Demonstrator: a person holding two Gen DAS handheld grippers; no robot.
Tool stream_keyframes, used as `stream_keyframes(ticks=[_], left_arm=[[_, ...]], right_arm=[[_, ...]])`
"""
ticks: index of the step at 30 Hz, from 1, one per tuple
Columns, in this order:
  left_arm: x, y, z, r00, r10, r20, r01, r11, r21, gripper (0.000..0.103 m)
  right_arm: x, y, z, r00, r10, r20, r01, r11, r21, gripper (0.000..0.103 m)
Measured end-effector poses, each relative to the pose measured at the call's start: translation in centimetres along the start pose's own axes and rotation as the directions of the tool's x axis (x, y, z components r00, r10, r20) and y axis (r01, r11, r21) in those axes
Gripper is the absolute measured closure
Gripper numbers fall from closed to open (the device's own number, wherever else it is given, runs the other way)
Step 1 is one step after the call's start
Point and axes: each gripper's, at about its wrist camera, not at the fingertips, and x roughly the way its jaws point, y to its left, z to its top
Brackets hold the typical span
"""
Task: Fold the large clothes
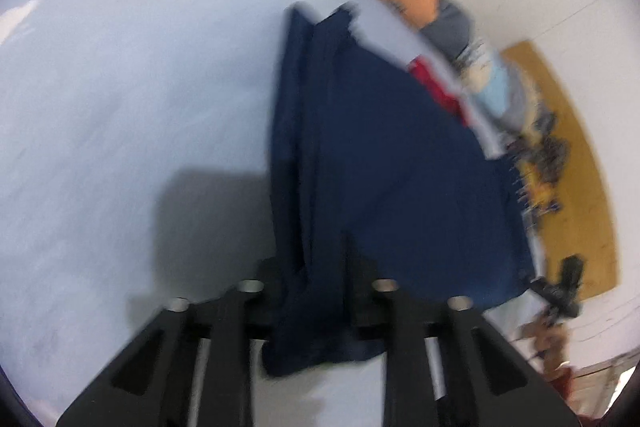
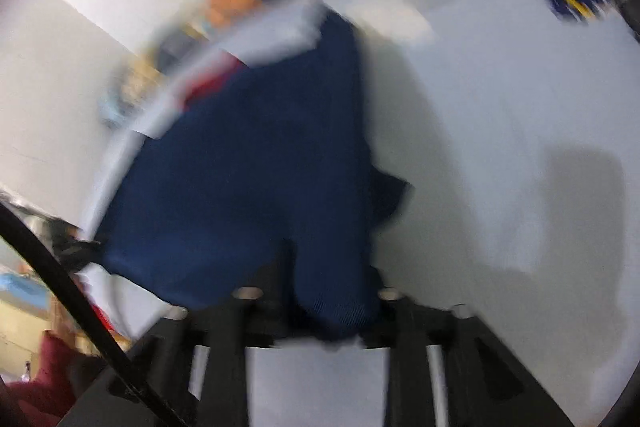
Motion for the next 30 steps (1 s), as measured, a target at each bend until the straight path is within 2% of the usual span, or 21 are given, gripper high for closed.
stream_keyframes(ticks=[3,4,6,7,9,10,11,14,16,17,18,20,22,23,24,25,26,27,28,29,30], left_arm=[[-3.5,0.1,-0.8,0.992,0.078,0.094,-0.082,0.996,0.04,0.069],[-5.1,-0.7,-0.7,0.981,0.124,0.152,-0.137,0.988,0.074,0.069],[-7.0,-3.6,-0.1,0.964,0.146,0.222,-0.186,0.968,0.171,0.068],[-7.1,-5.3,0.2,0.962,0.147,0.229,-0.197,0.957,0.211,0.063],[-6.3,-9.8,0.5,0.965,0.13,0.226,-0.196,0.932,0.304,0.043],[-5.5,-11.8,0.3,0.97,0.114,0.216,-0.184,0.923,0.337,0.02],[-4.2,-14.4,0.0,0.974,0.094,0.207,-0.168,0.91,0.378,0.012],[1.1,-19.7,-1.3,0.982,0.122,0.143,-0.173,0.884,0.435,0.013],[4.0,-21.1,-2.5,0.984,0.133,0.121,-0.173,0.88,0.443,0.013],[5.7,-21.2,-3.3,0.984,0.142,0.109,-0.176,0.877,0.447,0.019],[7.2,-20.8,-3.8,0.981,0.168,0.092,-0.192,0.872,0.451,0.024],[9.3,-19.6,-5.1,0.971,0.236,0.047,-0.23,0.85,0.475,0.027],[9.8,-19.2,-5.9,0.959,0.271,0.081,-0.269,0.781,0.564,0.026],[9.4,-18.8,-5.9,0.958,0.274,0.085,-0.272,0.773,0.574,0.026],[8.7,-18.0,-5.5,0.962,0.264,0.075,-0.26,0.788,0.559,0.026],[7.9,-16.8,-5.1,0.962,0.263,0.07,-0.258,0.804,0.535,0.026],[7.1,-15.4,-4.3,0.96,0.274,0.066,-0.268,0.817,0.51,0.026],[6.6,-14.4,-3.6,0.957,0.284,0.063,-0.278,0.829,0.486,0.026],[5.8,-13.3,-2.8,0.947,0.312,0.074,-0.311,0.837,0.45,0.028],[4.5,-12.1,-1.7,0.935,0.339,0.104,-0.351,0.844,0.405,0.036],[3.6,-11.6,-1.2,0.937,0.328,0.118,-0.348,0.857,0.38,0.037]], right_arm=[[-3.7,-1.5,-0.2,0.993,-0.085,0.083,0.082,0.996,0.04,0.055],[-5.2,-0.8,0.0,0.983,-0.132,0.13,0.131,0.991,0.018,0.055],[-7.3,1.8,0.5,0.968,-0.155,0.198,0.172,0.983,-0.068,0.055],[-7.7,4.5,0.9,0.968,-0.137,0.21,0.169,0.975,-0.145,0.055],[-6.5,9.4,1.4,0.973,-0.12,0.197,0.17,0.95,-0.261,0.055],[-5.5,11.1,1.4,0.978,-0.105,0.182,0.157,0.941,-0.301,0.055],[-3.8,13.7,1.3,0.986,-0.079,0.147,0.127,0.928,-0.35,0.056],[1.9,19.4,0.6,0.998,-0.05,0.046,0.064,0.916,-0.395,0.056],[5.2,22.3,-0.4,0.998,-0.053,-0.017,0.04,0.9,-0.435,0.056],[6.4,23.1,-0.9,0.998,-0.048,-0.027,0.031,0.888,-0.459,0.057],[7.2,23.6,-1.6,0.998,-0.057,-0.034,0.034,0.879,-0.476,0.065],[10.1,22.7,-2.4,0.99,-0.101,-0.103,0.039,0.875,-0.483,0.066],[11.4,20.1,-2.7,0.979,-0.129,-0.156,0.038,0.872,-0.488,0.077],[10.9,18.9,-2.5,0.976,-0.163,-0.142,0.072,0.864,-0.498,0.084],[10.5,17.8,-2.2,0.975,-0.18,-0.13,0.095,0.866,-0.49,0.091],[9.7,16.0,-1.7,0.975,-0.184,-0.128,0.107,0.884,-0.455,0.091],[8.9,13.6,-0.9,0.978,-0.142,-0.15,0.073,0.918,-0.39,0.096],[8.3,11.9,-0.3,0.98,-0.115,-0.162,0.054,0.94,-0.336,0.096],[7.2,9.8,0.4,0.974,-0.183,-0.133,0.137,0.945,-0.297,0.097],[6.4,8.7,0.8,0.966,-0.239,-0.096,0.203,0.936,-0.286,0.097],[5.3,7.6,1.5,0.955,-0.29,-0.058,0.266,0.929,-0.259,0.095]])
